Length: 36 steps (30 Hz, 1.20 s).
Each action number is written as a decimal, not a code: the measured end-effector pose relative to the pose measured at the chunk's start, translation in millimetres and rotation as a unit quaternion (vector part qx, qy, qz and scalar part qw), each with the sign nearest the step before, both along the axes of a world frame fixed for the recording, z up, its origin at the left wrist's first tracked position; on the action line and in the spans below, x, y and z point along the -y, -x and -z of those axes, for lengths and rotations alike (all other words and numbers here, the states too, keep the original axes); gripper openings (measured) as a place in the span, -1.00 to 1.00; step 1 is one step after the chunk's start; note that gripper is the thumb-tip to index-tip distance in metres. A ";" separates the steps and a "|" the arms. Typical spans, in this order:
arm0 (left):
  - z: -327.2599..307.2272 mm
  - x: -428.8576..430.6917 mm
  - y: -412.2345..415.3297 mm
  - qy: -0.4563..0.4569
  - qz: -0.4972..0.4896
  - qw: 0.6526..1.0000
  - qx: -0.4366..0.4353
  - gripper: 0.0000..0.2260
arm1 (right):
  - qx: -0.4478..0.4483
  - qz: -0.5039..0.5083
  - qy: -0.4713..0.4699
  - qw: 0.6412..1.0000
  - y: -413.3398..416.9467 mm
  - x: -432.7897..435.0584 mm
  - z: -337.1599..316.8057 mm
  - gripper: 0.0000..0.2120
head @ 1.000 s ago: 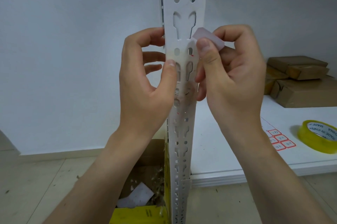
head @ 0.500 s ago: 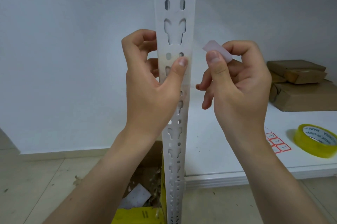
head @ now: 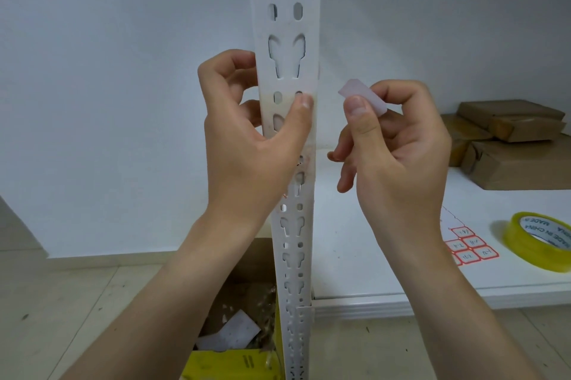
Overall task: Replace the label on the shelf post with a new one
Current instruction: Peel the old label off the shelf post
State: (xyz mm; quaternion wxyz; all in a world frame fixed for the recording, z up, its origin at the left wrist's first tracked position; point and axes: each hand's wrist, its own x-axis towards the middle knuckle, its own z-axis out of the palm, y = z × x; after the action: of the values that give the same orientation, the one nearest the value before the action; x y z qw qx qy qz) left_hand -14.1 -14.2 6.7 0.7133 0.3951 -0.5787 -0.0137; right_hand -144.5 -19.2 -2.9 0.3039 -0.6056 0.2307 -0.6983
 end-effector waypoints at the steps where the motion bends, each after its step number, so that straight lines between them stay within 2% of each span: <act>1: -0.6 0.2 0.1 -0.001 -0.005 1.000 0.003 -0.58 | -0.001 0.001 0.000 1.000 0.0 0.0 0.6 -0.89; 8: -4.4 -1.7 4.7 -0.018 -0.029 0.999 0.005 -0.53 | -0.002 0.005 0.007 1.000 1.3 -0.4 0.6 -0.89; 20: -10.7 -1.4 15.1 -0.046 -0.065 0.997 -0.005 -0.57 | 0.001 0.005 0.008 1.000 4.7 -3.7 -0.2 -0.88; 36: -9.1 1.7 24.3 -0.021 -0.089 0.995 0.037 -0.68 | 0.004 0.005 0.001 1.000 8.0 -5.4 -1.6 -0.85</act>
State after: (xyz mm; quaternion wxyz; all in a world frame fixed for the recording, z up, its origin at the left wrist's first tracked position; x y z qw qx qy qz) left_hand -38.5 -15.9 15.8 0.6813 0.4598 -0.5671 0.0523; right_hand -152.5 -13.8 -1.2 0.3010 -0.6021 0.2314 -0.7024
